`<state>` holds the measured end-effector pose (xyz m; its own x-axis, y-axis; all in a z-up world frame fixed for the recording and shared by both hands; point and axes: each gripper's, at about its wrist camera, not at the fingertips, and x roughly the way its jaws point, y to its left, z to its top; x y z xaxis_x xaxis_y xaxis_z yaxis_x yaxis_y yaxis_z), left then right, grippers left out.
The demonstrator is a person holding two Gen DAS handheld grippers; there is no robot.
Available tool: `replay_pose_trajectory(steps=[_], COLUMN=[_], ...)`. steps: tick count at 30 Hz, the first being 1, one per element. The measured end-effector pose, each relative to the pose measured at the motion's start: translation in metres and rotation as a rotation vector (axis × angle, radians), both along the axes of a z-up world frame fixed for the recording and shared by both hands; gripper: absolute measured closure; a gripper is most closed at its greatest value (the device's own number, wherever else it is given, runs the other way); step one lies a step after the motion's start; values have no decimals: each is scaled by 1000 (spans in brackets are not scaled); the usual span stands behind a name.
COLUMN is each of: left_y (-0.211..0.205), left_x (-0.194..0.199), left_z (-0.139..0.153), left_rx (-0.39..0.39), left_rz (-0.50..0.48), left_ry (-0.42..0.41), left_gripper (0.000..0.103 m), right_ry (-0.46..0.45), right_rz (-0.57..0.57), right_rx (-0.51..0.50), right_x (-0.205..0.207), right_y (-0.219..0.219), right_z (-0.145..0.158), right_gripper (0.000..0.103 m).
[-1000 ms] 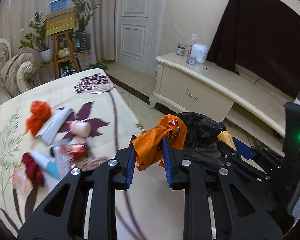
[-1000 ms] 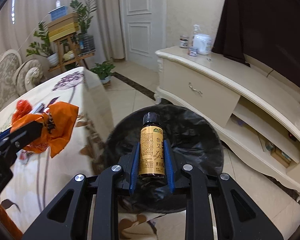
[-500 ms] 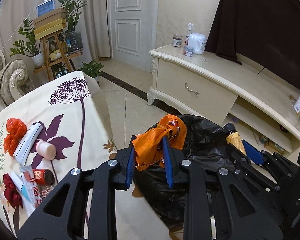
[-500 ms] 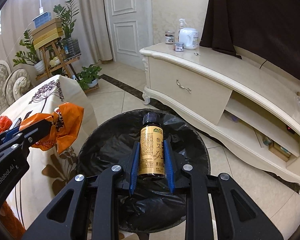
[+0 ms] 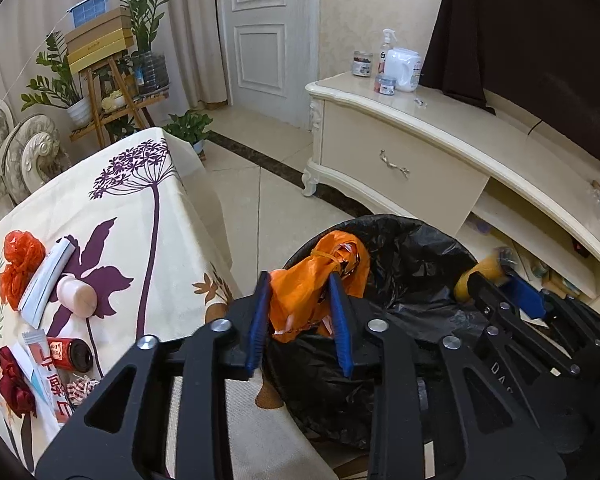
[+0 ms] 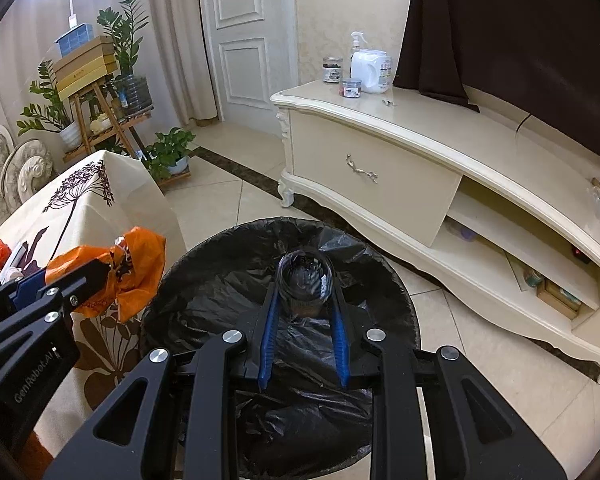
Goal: Collect trash
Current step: 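Open both tools to drop the bag and bottle into the bin, then move both tools back over the bed toward the remaining items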
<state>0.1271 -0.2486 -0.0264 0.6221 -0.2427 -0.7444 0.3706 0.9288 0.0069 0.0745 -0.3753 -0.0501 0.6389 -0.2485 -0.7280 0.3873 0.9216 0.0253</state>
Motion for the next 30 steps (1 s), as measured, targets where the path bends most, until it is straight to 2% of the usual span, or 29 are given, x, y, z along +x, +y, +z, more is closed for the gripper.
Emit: replay_pose_trajectory(steps=[2,5,7,12,18,30], left_y=[-1,0,2,13,45,159], left_x=[0,-2,-4,-10,-24,-50], left_z=[0,2,3,9,17,20], left_rx=[5,6,5,-2,10,55], left_rz=[2,-3,1,22,54,231], left_ry=[-6,-18,-25,-35,-50,-49], left_gripper=[60,51,41,31,30,29], right_ry=[-7,-8,-14,-30,-31,-35], right_rz=[-5,-13,-19,-25,-6,144], right_rx=[-7,-20,-18,-31,-7,37], right_x=[-1,-3,-5,-11,-19,-26], right_y=[0,1,1,8,26,109], right_z=[1,2,5,12,18,21], right_gripper=[59,57,51,40,35,35])
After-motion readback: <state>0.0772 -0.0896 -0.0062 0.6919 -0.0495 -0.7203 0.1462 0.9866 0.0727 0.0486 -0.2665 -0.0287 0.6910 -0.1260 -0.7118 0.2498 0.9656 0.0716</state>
